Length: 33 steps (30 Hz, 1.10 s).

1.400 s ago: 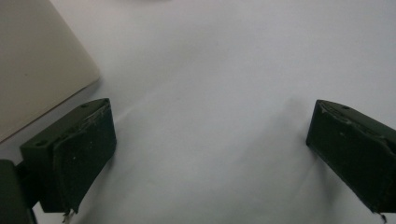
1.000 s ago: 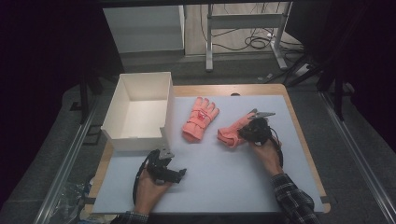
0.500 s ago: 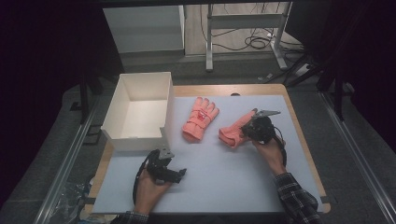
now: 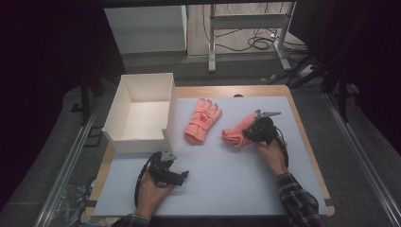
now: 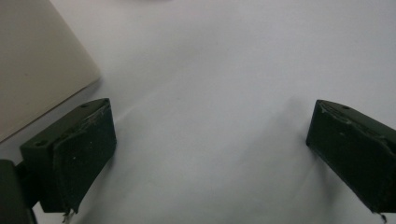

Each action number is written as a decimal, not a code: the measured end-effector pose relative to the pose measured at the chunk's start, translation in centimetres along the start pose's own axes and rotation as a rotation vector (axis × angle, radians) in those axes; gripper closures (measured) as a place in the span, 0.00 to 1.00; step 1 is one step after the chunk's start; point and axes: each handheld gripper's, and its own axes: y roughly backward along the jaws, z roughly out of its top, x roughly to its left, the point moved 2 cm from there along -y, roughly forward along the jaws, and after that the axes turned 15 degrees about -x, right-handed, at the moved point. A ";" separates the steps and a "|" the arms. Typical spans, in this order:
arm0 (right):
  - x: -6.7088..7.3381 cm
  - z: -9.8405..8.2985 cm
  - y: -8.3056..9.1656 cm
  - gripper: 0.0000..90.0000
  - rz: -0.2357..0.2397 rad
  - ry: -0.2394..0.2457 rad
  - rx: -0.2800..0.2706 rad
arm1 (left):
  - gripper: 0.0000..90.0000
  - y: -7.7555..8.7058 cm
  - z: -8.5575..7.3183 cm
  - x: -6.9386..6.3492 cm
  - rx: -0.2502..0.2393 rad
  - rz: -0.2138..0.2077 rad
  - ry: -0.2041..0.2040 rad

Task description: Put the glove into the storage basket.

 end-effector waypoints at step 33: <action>3.2 1.4 5.0 0.91 0.480 0.271 -0.076 | 0.02 0.0 0.0 0.0 -0.001 -0.001 0.001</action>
